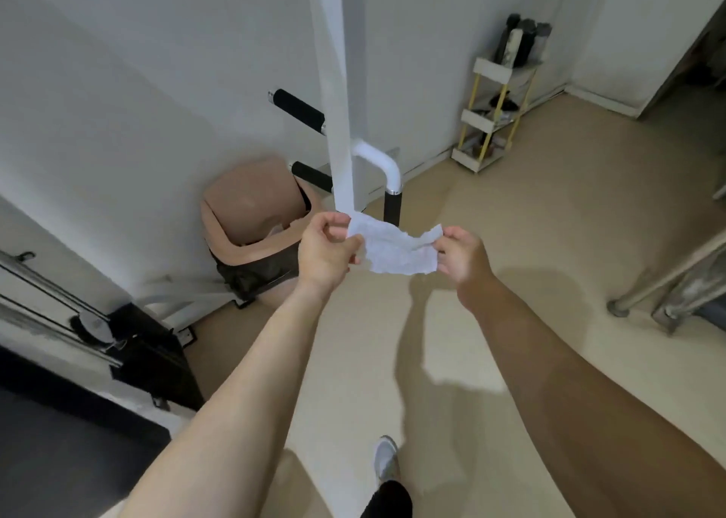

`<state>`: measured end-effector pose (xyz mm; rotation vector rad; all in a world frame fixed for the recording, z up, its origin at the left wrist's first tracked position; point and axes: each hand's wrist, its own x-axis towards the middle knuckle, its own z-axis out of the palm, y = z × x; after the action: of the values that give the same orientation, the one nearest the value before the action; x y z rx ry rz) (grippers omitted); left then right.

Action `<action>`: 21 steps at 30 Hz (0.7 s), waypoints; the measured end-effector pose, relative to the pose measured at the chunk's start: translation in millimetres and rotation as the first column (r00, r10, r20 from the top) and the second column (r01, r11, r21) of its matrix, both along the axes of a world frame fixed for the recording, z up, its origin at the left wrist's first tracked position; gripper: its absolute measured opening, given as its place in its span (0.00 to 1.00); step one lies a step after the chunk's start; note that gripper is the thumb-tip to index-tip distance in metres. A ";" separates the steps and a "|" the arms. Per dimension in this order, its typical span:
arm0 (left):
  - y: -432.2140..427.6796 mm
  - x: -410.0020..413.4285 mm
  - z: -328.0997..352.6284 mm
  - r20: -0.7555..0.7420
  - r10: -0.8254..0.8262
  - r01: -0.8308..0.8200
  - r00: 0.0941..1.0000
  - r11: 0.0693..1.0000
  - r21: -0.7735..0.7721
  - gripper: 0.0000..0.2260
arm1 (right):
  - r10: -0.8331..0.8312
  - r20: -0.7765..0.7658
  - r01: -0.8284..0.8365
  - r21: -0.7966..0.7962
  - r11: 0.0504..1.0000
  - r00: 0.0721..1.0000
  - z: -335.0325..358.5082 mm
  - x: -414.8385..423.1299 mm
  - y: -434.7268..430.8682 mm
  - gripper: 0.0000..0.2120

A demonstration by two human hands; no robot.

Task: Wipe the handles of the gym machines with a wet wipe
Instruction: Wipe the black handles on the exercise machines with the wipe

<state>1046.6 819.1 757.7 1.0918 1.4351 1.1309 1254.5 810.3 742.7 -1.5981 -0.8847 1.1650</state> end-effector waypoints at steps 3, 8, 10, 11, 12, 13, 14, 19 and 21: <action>46.6 19.8 -24.4 -0.051 0.104 -0.104 0.993 0.994 -0.008 0.13 | -0.023 0.009 0.023 -0.003 1.000 1.000 -10.8 6.4 60.7 0.07; 92.7 53.7 -37.5 -0.062 0.206 -0.208 0.977 0.977 -0.041 0.09 | -0.020 0.048 0.019 0.019 1.000 0.999 -22.8 10.7 128.7 0.07; 103.0 68.9 -36.0 -0.049 0.256 -0.256 0.965 0.967 -0.004 0.06 | -0.009 0.052 0.006 0.053 0.999 0.999 -22.5 8.2 144.8 0.06; 106.5 74.7 -34.6 -0.037 0.278 -0.277 0.960 0.961 0.010 0.06 | 0.022 0.022 -0.024 0.078 0.997 1.000 -21.3 5.7 150.1 0.05; 109.4 78.8 -34.8 -0.021 0.300 -0.299 0.954 0.954 0.017 0.06 | 0.066 -0.010 -0.065 0.095 0.993 0.998 -20.7 1.8 152.7 0.05; 110.5 81.0 -35.9 -0.004 0.325 -0.325 0.946 0.946 0.010 0.06 | 0.113 -0.050 -0.107 0.108 0.988 0.992 -21.9 -2.2 152.4 0.07; 111.0 83.3 -36.6 0.021 0.355 -0.356 0.934 0.935 -0.002 0.07 | 0.156 -0.089 -0.145 0.121 0.982 0.984 -22.2 -6.2 149.3 0.07; 97.4 101.4 -30.7 0.066 0.525 -0.523 0.849 0.851 -0.044 0.14 | 0.261 -0.353 -0.192 0.219 0.957 0.898 -26.7 -6.6 118.6 0.17; 91.0 105.0 -26.9 0.119 0.515 -0.514 0.849 0.857 -0.043 0.10 | 0.433 -0.288 -0.340 0.321 0.884 0.854 -31.8 -0.7 110.4 0.25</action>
<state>1151.6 910.1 730.8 0.6167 1.6802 1.5365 1253.8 920.7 710.9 -0.9743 -1.0992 1.4928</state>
